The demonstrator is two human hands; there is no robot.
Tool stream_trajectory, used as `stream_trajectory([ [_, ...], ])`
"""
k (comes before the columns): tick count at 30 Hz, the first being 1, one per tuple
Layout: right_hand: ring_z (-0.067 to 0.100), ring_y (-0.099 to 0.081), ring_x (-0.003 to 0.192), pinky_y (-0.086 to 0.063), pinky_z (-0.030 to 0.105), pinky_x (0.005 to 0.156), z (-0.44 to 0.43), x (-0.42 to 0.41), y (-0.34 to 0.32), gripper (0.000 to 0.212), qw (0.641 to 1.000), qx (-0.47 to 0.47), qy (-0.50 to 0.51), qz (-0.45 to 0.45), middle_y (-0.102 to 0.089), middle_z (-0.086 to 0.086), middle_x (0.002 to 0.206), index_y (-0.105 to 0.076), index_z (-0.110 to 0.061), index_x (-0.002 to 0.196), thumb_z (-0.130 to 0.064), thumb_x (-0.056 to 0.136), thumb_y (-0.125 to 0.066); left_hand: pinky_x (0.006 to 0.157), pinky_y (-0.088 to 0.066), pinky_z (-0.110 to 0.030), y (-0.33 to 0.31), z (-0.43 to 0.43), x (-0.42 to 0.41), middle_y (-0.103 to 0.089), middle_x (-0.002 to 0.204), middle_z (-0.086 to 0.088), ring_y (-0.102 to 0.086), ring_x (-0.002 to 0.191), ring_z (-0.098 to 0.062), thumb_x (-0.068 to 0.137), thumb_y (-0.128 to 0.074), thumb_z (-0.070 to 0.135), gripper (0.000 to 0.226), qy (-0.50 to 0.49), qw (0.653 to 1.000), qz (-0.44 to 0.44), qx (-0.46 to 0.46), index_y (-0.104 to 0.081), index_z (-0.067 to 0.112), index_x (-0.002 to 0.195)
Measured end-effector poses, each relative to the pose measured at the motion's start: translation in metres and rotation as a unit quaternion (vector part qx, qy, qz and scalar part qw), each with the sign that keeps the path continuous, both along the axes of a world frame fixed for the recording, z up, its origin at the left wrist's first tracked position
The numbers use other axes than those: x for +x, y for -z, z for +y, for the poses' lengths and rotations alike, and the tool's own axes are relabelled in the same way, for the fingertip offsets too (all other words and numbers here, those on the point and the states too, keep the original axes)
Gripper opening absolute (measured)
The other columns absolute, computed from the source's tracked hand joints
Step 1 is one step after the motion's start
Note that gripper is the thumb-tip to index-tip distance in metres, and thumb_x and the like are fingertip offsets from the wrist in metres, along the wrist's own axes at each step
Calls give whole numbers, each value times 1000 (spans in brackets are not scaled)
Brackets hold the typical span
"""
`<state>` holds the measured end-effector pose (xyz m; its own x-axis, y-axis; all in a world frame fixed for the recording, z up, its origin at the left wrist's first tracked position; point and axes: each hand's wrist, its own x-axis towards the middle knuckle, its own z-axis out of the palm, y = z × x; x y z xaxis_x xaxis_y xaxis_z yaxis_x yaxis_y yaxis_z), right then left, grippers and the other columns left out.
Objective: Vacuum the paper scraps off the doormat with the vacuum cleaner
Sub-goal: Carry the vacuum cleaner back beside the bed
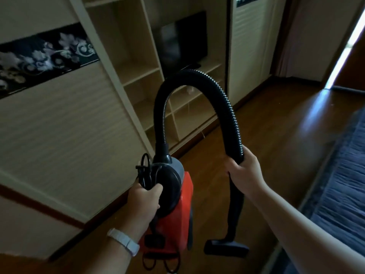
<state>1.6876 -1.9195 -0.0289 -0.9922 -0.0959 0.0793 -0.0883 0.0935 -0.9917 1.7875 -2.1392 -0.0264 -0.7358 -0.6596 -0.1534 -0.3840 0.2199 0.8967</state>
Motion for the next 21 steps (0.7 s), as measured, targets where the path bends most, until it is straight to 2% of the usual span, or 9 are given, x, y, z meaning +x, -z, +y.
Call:
stream_trajectory([
  [3, 11, -54, 47, -46, 22, 42, 6, -32, 4, 11, 999, 2, 43, 4, -57, 4, 62, -54, -9, 85, -6, 89, -64, 39, -42, -21, 4, 3, -45, -52, 56, -2, -47, 40, -11, 83, -59, 1, 8, 50, 999, 6, 6, -57, 8, 79],
  [8, 8, -51, 43, -43, 20, 42, 12, -92, 12, 19, 992, 21, 120, 21, -55, 0, 57, -52, -14, 77, -5, 89, -64, 41, -40, -22, 19, 3, -133, -43, 50, -7, -43, 45, -20, 84, -58, 2, 21, 130, 991, 8, 29, -51, 7, 64],
  [11, 8, -48, 42, -42, 20, 41, 15, -142, 15, 22, 984, 41, 171, 27, -52, 4, 56, -49, -10, 75, -3, 90, -62, 43, -43, -23, 32, 1, -196, -46, 47, -3, -46, 42, -18, 88, -63, 11, 30, 184, 982, 18, 38, -51, 11, 60],
  [15, 17, -50, 48, -43, 27, 45, 18, -206, 8, 21, 971, 68, 227, 33, -52, 10, 59, -48, 1, 78, -6, 91, -63, 55, -48, -35, 43, -8, -288, -50, 45, 0, -52, 42, -20, 90, -65, 30, 41, 258, 965, 15, 47, -53, 18, 52],
  [18, 20, -50, 50, -43, 32, 46, 25, -246, 2, 23, 960, 78, 268, 33, -52, 11, 60, -46, 5, 80, -6, 91, -63, 54, -51, -33, 46, -10, -354, -59, 49, 7, -60, 45, -12, 87, -65, 44, 32, 295, 955, 34, 26, -60, 21, 65],
  [21, 22, -52, 51, -45, 39, 48, 34, -277, -1, 24, 948, 87, 303, 39, -53, 5, 58, -47, -8, 75, -14, 90, -64, 59, -47, -26, 46, -6, -413, -59, 53, 12, -59, 51, -7, 91, -67, 34, 25, 326, 942, 57, 51, -60, 15, 77],
])
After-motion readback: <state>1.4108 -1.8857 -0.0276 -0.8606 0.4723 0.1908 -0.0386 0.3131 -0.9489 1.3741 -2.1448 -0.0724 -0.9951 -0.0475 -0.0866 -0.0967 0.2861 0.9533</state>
